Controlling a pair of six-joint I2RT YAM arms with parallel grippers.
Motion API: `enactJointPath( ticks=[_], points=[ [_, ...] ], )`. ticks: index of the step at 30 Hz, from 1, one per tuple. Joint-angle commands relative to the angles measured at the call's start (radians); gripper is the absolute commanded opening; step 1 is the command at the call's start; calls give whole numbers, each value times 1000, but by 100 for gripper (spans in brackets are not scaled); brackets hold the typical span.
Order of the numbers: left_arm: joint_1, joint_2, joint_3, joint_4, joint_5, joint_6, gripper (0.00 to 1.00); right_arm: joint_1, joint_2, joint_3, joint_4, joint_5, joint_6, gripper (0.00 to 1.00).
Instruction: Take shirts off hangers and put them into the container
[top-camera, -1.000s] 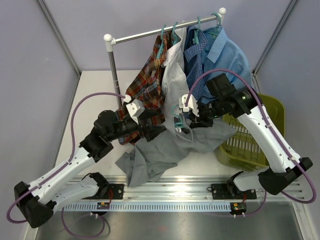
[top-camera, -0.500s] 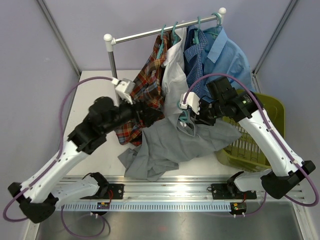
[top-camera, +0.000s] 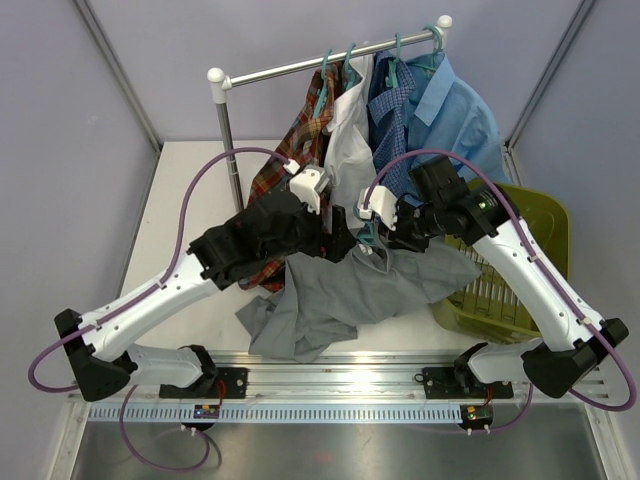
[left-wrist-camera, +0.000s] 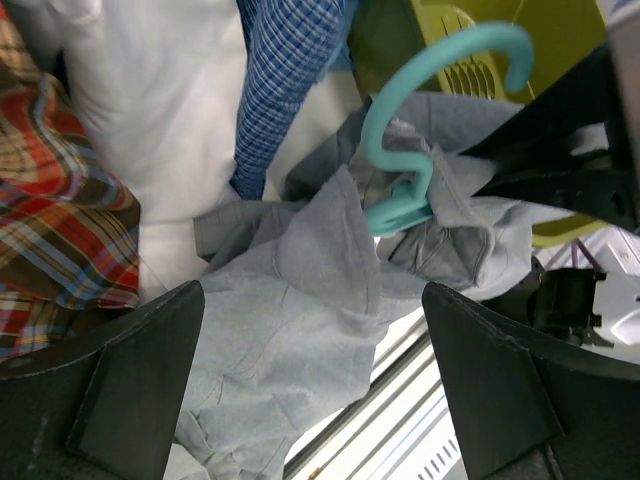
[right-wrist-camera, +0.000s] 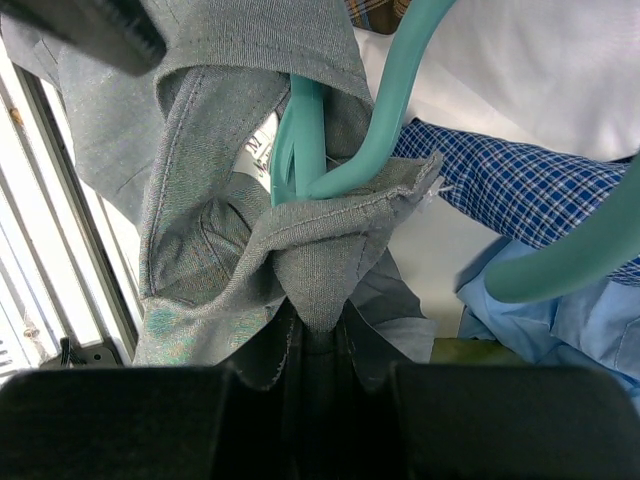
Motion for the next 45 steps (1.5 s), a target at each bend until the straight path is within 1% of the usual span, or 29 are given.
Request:
enactJointPath(
  ticks=[1, 5, 8, 11, 13, 17, 18, 19, 20, 21, 22, 27, 29, 32, 34, 35, 37, 38, 40, 41, 42, 43, 44, 45],
  points=[
    [-5, 19, 44, 18, -85, 16, 92, 10, -17, 0, 37, 4, 18, 0],
    [-5, 58, 63, 20, -75, 12, 89, 8, -17, -2, 36, -1, 20, 0],
    [-11, 85, 80, 15, -77, 19, 89, 8, -22, 0, 36, -1, 20, 0],
    [-24, 107, 99, 11, -101, 36, 88, 10, -22, -2, 34, 1, 20, 0],
    [-30, 125, 115, -3, -140, 50, 85, 10, -22, -2, 36, -1, 20, 0],
    [-30, 139, 115, -2, -184, 68, 63, 8, -27, -5, 34, -2, 20, 0],
    [-30, 141, 115, -3, -207, 77, 48, 8, -27, -6, 34, -1, 20, 0],
    [-30, 142, 107, -6, -218, 82, 39, 8, -33, -10, 34, -1, 20, 0],
    [-30, 147, 104, -11, -227, 85, 32, 10, -34, -10, 34, 2, 20, 0],
    [-30, 145, 98, -14, -244, 91, 22, 8, -39, -13, 34, 4, 20, 0],
    [-30, 147, 89, -23, -249, 97, 17, 8, -42, -14, 33, 4, 18, 0],
    [-30, 125, 51, -61, -273, 114, 0, 10, -59, -22, 34, 13, 18, 0],
    [-30, 104, 17, -75, -298, 110, 0, 8, -62, -25, 37, 22, 20, 0],
    [-28, 29, -25, -98, -321, 79, 0, 8, -66, -26, 48, 62, 26, 0],
    [-28, -61, -75, -107, -339, 13, 0, 8, -73, -26, 63, 100, 38, 0],
    [-28, -100, -94, -112, -347, -54, 0, 8, -79, -26, 71, 114, 43, 0],
    [-28, -167, -158, -118, -345, -135, 0, 8, -85, -20, 83, 133, 50, 0],
    [-27, -236, -181, -118, -356, -231, 0, 8, -88, -16, 85, 131, 49, 0],
    [-25, -290, -233, -168, -390, -350, 0, 8, -97, 6, 80, 113, 38, 0],
    [-18, -318, -236, -211, -449, -490, 0, 8, -99, 16, 76, 104, 31, 0],
    [-11, -324, -236, -312, -474, -554, 0, 7, -102, 47, 71, 96, 18, 0],
    [-4, -324, -224, -363, -494, -609, 0, 8, -100, 67, 48, 85, 11, 0],
    [19, -317, -217, -408, -508, -696, 0, 7, -99, 87, 34, 50, 1, 0],
    [32, -315, -213, -472, -519, -729, 0, 7, -100, 127, 28, 36, 0, 0]
  ],
)
